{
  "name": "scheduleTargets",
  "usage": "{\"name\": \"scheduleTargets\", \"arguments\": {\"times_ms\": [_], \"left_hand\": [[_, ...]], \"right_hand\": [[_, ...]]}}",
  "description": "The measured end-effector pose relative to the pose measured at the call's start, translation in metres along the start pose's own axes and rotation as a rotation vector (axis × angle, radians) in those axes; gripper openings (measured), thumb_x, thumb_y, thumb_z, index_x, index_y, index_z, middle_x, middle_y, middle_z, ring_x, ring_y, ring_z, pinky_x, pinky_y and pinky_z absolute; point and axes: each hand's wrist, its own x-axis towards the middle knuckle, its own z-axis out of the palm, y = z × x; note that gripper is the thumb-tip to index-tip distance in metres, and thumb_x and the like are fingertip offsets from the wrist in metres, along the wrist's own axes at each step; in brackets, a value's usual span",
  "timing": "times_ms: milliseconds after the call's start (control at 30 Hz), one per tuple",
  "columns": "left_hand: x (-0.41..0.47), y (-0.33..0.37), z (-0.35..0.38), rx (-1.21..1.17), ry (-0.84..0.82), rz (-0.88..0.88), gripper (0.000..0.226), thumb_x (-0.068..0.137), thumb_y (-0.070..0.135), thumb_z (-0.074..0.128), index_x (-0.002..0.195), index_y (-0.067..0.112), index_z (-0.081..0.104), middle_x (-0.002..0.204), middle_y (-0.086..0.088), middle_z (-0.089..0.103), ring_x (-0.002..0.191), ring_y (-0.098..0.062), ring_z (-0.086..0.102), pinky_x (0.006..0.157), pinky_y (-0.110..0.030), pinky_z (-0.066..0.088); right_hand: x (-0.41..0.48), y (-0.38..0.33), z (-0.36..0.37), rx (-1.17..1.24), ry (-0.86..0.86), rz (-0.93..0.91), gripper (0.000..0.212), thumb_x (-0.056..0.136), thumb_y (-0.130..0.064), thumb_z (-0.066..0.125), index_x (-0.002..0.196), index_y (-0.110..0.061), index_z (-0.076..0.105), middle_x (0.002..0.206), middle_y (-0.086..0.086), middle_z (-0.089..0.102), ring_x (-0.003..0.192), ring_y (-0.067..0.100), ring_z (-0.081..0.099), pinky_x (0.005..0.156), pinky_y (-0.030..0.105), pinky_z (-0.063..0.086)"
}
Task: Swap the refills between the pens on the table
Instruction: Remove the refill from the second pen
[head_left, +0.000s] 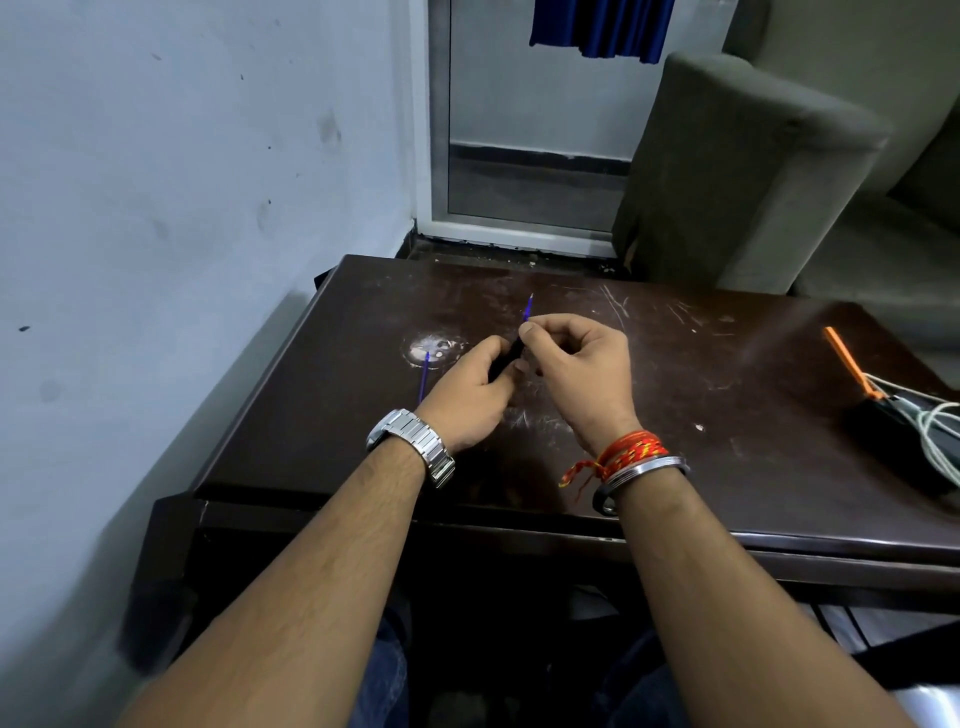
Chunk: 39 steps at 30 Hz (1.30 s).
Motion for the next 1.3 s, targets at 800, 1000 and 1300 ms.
{"name": "scheduleTargets", "arguments": {"times_ms": [800, 1000, 1300], "left_hand": [[-0.003, 0.007, -0.002, -0.066, 0.063, -0.106, 0.012, 0.097, 0.026, 0.056, 0.098, 0.014, 0.058, 0.085, 0.000, 0.062, 0.073, -0.014, 0.069, 0.066, -0.042, 0.063], [-0.003, 0.007, -0.002, -0.081, 0.060, -0.131, 0.014, 0.093, 0.025, 0.063, 0.098, 0.011, 0.061, 0.086, 0.000, 0.066, 0.074, -0.016, 0.072, 0.065, -0.043, 0.063], [0.000, -0.006, -0.002, 0.133, 0.022, -0.048, 0.014, 0.079, 0.035, 0.077, 0.087, 0.024, 0.074, 0.077, 0.004, 0.074, 0.070, -0.014, 0.069, 0.076, -0.036, 0.057]], "right_hand": [[0.028, 0.039, -0.046, -0.908, -0.256, 0.218, 0.016, 0.082, -0.013, 0.071, 0.093, -0.003, 0.077, 0.097, 0.016, 0.071, 0.097, 0.029, 0.067, 0.089, 0.037, 0.057], [0.032, 0.052, -0.036, -0.938, -0.262, 0.270, 0.026, 0.080, -0.021, 0.074, 0.097, -0.001, 0.071, 0.102, 0.019, 0.065, 0.090, 0.028, 0.065, 0.073, 0.030, 0.055], [0.020, 0.008, -0.027, -0.067, 0.091, 0.079, 0.011, 0.085, -0.015, 0.066, 0.091, -0.021, 0.074, 0.076, 0.002, 0.072, 0.065, 0.012, 0.068, 0.066, 0.032, 0.061]]}}
